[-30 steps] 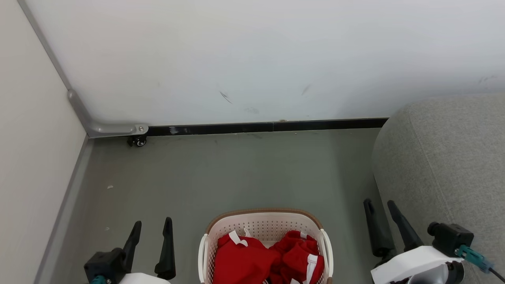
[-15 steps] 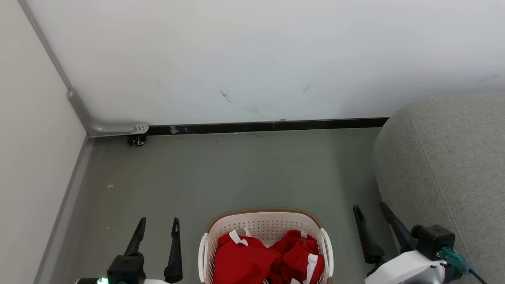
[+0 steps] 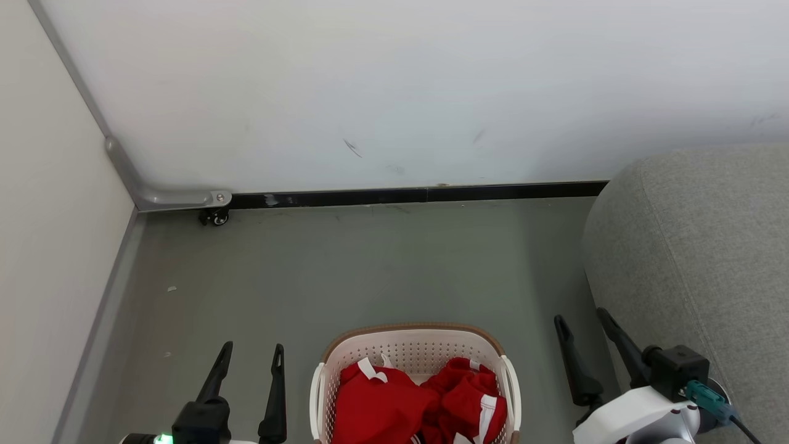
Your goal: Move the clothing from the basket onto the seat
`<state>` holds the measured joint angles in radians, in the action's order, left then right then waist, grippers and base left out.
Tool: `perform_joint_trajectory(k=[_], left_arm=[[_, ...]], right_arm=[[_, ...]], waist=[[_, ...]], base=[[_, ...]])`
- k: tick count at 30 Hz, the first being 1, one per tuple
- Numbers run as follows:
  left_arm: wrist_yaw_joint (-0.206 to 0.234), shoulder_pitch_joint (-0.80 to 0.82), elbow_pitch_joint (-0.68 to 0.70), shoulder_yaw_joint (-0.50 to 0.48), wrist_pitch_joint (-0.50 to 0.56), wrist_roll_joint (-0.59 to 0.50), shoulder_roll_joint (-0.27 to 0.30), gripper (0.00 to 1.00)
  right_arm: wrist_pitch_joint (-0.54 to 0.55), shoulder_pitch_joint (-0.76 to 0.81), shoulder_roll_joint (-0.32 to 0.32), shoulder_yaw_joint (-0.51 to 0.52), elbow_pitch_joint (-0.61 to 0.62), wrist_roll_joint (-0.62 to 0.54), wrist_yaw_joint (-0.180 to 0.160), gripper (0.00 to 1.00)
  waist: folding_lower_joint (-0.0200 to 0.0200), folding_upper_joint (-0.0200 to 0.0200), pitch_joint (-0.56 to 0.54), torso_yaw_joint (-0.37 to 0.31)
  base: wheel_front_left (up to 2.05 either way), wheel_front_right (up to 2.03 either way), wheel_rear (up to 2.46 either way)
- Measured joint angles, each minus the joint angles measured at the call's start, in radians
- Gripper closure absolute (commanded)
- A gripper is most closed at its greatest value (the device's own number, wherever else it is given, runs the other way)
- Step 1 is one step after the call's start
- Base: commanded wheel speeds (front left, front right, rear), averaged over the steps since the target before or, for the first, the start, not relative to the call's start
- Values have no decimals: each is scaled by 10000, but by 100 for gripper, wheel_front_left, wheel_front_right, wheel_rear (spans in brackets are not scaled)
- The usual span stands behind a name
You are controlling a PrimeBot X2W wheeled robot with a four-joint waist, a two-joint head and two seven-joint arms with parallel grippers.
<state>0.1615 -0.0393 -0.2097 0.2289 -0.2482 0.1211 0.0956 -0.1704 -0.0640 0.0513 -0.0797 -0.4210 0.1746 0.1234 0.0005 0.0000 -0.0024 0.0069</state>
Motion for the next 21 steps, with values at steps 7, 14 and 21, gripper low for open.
perform_joint_trajectory(k=[7, 14, 21], left_arm=[[0, 0, -96, -102, 0, 0, 2, 0], [0, 8, -100, -134, 0, -2, -2, 0], [0, 35, -98, -167, 0, -4, -4, 0]], right_arm=[[0, 0, -2, 38, 2, 29, 0, 0], [2, 0, -4, -104, 8, 209, 0, 0], [2, 0, -4, -163, 33, 305, 0, 0]], waist=[[0, 0, 21, 3], [-1, 0, 60, 4], [-1, 0, 125, -13]], base=[[0, 0, 0], [0, 0, 0], [0, 0, 0]])
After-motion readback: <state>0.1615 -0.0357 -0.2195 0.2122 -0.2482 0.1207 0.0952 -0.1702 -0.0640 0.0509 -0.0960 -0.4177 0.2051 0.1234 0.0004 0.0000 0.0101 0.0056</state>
